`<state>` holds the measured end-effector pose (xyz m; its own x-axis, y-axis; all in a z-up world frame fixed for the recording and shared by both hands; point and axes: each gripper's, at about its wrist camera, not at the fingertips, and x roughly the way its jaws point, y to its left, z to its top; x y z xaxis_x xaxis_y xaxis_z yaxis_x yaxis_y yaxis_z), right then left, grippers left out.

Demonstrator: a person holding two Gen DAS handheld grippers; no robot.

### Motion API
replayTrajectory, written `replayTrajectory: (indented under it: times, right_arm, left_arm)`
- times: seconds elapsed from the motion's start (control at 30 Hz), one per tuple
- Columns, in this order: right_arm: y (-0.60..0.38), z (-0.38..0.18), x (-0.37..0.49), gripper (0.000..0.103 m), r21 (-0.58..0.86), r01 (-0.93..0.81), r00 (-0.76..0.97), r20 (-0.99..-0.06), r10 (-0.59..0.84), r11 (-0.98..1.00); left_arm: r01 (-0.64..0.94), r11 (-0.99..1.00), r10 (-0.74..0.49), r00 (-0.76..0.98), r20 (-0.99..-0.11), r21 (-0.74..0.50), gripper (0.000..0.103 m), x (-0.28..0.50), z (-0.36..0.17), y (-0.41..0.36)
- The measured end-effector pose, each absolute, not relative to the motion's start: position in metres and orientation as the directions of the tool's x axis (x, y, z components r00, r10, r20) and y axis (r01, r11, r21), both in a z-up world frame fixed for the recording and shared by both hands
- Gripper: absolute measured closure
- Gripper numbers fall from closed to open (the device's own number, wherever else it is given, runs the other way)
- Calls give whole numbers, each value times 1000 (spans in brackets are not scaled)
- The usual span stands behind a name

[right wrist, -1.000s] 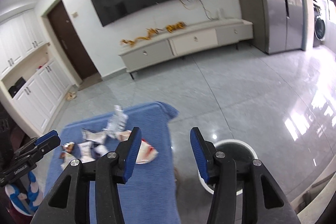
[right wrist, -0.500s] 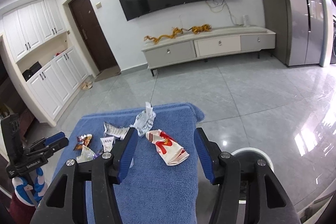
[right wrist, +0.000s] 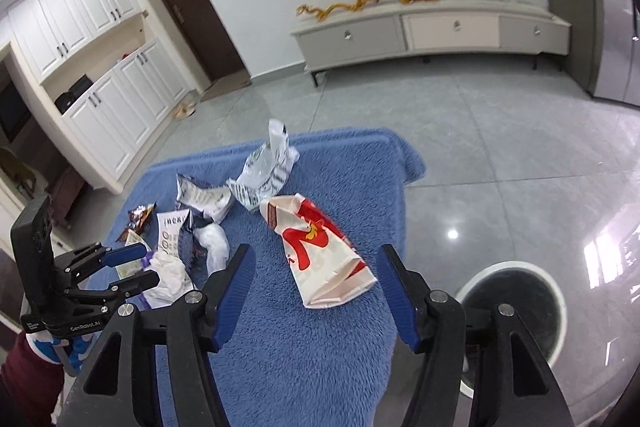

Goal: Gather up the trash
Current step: 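Move both open grippers back over the remaining trash on the rug, then grasp the white tissue with the left gripper while the right gripper grasps the white-and-red paper bag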

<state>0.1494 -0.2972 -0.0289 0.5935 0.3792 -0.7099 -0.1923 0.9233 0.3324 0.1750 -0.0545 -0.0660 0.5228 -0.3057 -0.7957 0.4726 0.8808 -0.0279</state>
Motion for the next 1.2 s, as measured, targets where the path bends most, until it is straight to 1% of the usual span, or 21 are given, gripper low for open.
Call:
replayTrajectory:
  times: [0.07,0.2,0.23,0.33,0.57,0.73,0.8,0.87,0.93,1.0,1.03,1.07,1.13,1.2]
  right_arm:
    - [-293,-41,159,34,336,-212,573,-718,395,918]
    - [-282,-59,176,34,337,-240,537,-734,414,910]
    - [-280,-64,180,34,336,-246,529,-739,417,909]
    - [-273,-77,190,34,322,-261,510,-754,413,910]
    - [-261,-91,204,34,282,-294,490,-776,398,913]
    - [-259,-99,211,34,280,-301,471,-788,397,912]
    - [-258,-102,213,34,279,-301,464,-793,396,912]
    - [-258,-106,213,34,279,-303,454,-798,396,911]
    - [-255,-109,213,37,272,-307,450,-803,391,912]
    - [-253,-110,211,42,256,-310,456,-805,379,916]
    - [-252,-110,210,44,253,-310,458,-805,377,916]
    - [-252,-110,209,52,252,-310,459,-804,377,917]
    - [-252,-109,207,57,251,-315,462,-802,379,915]
    - [-250,-107,203,64,241,-322,470,-799,376,915]
  left_arm:
    - [479,877,-302,515,-802,-23,52,178,-71,-54]
    - [488,872,-309,508,-804,-26,52,181,-76,-51]
    - [490,871,-312,508,-803,-28,54,181,-76,-50]
    - [502,864,-325,509,-797,-32,56,181,-75,-49]
    - [540,841,-324,531,-783,18,56,174,-69,-58]
    - [542,841,-322,518,-792,12,56,177,-74,-58]
    - [543,840,-324,515,-793,9,59,177,-74,-58]
    - [550,835,-323,513,-795,16,68,177,-74,-58]
    - [561,828,-323,500,-804,16,77,176,-76,-60]
    - [568,822,-312,508,-803,40,77,173,-78,-63]
    - [571,820,-307,513,-802,51,80,171,-78,-64]
    - [571,819,-305,517,-800,56,85,170,-77,-65]
    - [571,819,-310,523,-794,56,88,168,-75,-65]
    - [568,821,-312,530,-789,57,89,166,-73,-65]
